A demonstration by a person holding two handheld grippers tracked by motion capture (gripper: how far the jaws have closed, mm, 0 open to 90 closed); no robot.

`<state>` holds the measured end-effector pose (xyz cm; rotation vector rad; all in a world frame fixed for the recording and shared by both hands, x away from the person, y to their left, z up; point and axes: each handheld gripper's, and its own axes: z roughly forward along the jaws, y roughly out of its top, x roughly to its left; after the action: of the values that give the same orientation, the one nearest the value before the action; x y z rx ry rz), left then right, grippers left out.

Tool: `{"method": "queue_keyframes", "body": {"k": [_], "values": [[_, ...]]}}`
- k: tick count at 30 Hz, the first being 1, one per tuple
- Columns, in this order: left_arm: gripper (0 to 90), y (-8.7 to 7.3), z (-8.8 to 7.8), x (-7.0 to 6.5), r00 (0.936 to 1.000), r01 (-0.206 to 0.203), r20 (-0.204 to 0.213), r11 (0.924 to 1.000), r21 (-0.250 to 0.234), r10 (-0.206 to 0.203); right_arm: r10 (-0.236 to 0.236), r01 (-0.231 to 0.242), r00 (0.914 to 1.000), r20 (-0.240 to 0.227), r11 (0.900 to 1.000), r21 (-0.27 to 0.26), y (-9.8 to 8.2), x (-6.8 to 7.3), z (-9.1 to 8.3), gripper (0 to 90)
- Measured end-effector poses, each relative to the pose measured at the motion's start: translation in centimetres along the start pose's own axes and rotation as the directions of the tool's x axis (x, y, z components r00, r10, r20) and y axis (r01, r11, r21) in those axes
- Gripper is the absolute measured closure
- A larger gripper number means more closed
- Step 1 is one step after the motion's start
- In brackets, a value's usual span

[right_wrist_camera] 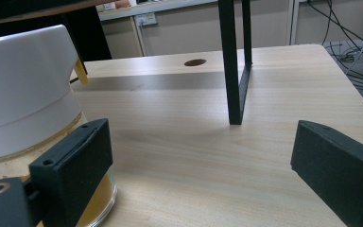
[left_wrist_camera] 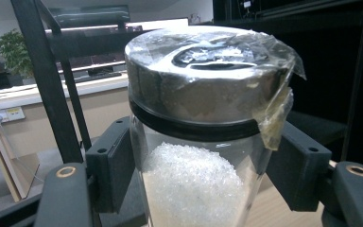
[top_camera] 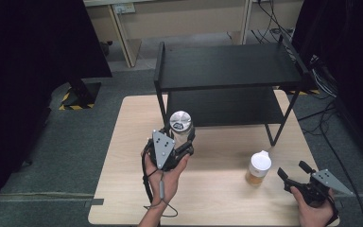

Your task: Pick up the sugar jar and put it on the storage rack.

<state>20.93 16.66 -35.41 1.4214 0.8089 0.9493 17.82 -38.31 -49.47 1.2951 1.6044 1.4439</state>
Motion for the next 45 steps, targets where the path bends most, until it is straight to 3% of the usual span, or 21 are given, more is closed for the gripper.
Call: {"method": "queue_keyframes", "body": {"k": [14,45], "values": [[31.1,3.5,0.6,1.2,1.0,0.005,0.001,1.0,-0.008,-0.005,-0.001,0.001,1.0,-0.001,1.0,0.003,0.1,0.0,0.0,6.2],[31.1,7.6,1.7,1.9,0.9998,0.013,-0.015,0.9997,-0.019,-0.013,0.001,-0.001,1.0,-0.003,1.0,0.005,0.1,-0.1,0.0,6.2]]}}
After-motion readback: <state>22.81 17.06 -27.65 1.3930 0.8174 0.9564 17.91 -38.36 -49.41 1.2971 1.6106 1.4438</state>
